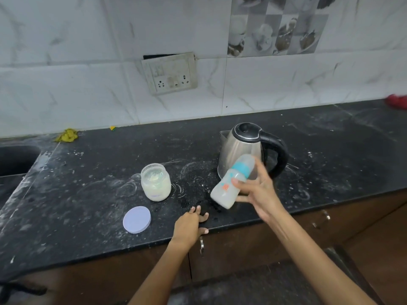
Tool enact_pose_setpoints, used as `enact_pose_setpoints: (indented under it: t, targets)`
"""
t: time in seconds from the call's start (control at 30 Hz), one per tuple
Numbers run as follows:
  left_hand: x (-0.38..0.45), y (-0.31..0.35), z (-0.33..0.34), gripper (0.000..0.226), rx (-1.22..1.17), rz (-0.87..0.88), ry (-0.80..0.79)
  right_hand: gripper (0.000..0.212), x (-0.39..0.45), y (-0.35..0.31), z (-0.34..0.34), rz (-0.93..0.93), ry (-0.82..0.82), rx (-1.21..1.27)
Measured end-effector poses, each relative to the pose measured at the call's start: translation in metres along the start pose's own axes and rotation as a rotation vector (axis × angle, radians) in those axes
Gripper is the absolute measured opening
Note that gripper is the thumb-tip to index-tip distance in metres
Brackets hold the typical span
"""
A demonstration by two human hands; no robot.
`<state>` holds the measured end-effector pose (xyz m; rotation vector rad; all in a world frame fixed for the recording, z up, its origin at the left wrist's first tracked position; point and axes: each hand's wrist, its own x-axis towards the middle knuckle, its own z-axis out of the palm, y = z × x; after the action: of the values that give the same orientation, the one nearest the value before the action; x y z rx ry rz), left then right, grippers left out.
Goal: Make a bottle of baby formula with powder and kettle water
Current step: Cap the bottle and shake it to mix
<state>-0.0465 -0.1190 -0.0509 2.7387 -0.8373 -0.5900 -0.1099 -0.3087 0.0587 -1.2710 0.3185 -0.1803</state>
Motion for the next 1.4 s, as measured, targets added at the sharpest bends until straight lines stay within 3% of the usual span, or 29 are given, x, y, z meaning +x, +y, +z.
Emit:
enact_pose_setpoints:
  t: [0.07,0.2,0.33,0.47,0.6,0.73,0.87,0.93,1.07,1.13,1.23,1.4]
  targets:
    - [0.000,-0.001,0.000,0.057,-0.003,-0.003,-0.003,0.080,-0.005,0.007,0.006,0.047,-0.084,-0.051]
    - [0.000,0.000,0.001,0.058,-0.029,-0.010,-0.006,0.082,0.000,0.005,-0.002,-0.021,0.064,0.097]
    - [-0.002,0.001,0.000,0.055,-0.070,-0.048,0.019,0.086,-0.010,0.016,0.007,0.033,-0.056,-0.013]
    - [0.000,0.000,0.003,0.058,-0.104,-0.039,0.026,0.076,-0.006,0.011,0.001,-0.032,0.103,0.142]
    - [-0.003,0.001,0.003,0.059,-0.130,-0.080,0.068,0.088,-0.020,0.020,0.015,0.065,-0.079,-0.065]
    - [-0.001,0.000,0.006,0.058,-0.135,-0.050,0.043,0.060,-0.014,0.006,0.014,0.134,0.001,0.027]
    - [0.001,-0.003,0.008,0.059,-0.147,-0.058,0.032,0.030,-0.011,0.000,0.017,0.252,-0.037,0.327]
    - [0.001,-0.003,0.009,0.059,-0.152,-0.057,0.039,0.034,-0.013,-0.004,0.017,0.275,-0.067,0.394]
    - [0.001,-0.002,0.008,0.059,-0.158,-0.057,0.041,0.039,-0.015,-0.002,0.019,0.287,-0.117,0.217]
    - [0.000,-0.002,0.008,0.058,-0.170,-0.060,0.040,0.056,-0.015,-0.001,0.015,0.260,-0.146,0.086]
    - [0.000,-0.002,0.007,0.059,-0.175,-0.057,0.038,0.099,-0.019,-0.005,0.007,0.158,-0.206,-0.090]
    - [-0.001,-0.003,0.008,0.058,-0.213,-0.057,0.058,0.085,-0.017,-0.004,0.014,-0.047,0.028,0.112]
